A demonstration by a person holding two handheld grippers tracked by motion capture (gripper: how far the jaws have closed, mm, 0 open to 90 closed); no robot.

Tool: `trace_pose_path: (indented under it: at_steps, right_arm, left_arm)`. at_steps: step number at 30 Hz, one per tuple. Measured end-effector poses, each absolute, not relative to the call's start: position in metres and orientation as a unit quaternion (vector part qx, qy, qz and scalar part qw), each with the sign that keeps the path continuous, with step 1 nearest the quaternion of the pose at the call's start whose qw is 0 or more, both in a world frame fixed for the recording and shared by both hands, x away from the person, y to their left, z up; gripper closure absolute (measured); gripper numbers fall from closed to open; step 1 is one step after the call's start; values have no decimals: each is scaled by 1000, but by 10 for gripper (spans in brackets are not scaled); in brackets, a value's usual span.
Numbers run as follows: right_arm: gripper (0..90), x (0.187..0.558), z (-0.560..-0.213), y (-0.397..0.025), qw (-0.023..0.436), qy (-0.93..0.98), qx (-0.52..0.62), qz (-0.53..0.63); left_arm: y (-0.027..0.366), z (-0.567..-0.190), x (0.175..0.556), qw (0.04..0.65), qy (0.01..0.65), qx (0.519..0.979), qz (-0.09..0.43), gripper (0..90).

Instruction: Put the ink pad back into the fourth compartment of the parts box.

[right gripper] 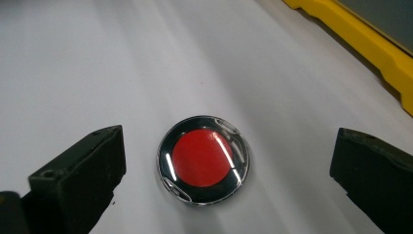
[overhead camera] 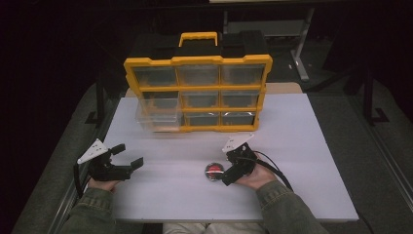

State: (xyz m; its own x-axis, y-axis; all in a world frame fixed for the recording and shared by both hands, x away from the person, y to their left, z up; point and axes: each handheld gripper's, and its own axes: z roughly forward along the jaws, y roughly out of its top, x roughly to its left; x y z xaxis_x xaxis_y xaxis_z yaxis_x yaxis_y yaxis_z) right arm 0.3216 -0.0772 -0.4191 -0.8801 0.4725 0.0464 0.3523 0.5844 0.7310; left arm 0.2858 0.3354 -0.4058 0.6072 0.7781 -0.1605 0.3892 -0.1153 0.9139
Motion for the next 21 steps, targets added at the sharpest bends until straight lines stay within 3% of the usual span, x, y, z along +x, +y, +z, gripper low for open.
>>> trace_pose_path:
  at_steps: [21]
  right_arm:
    - [63,325,-440,-57,53,907,206,364]
  left_arm:
    - [335,-406,286,528,404,724,182,0]
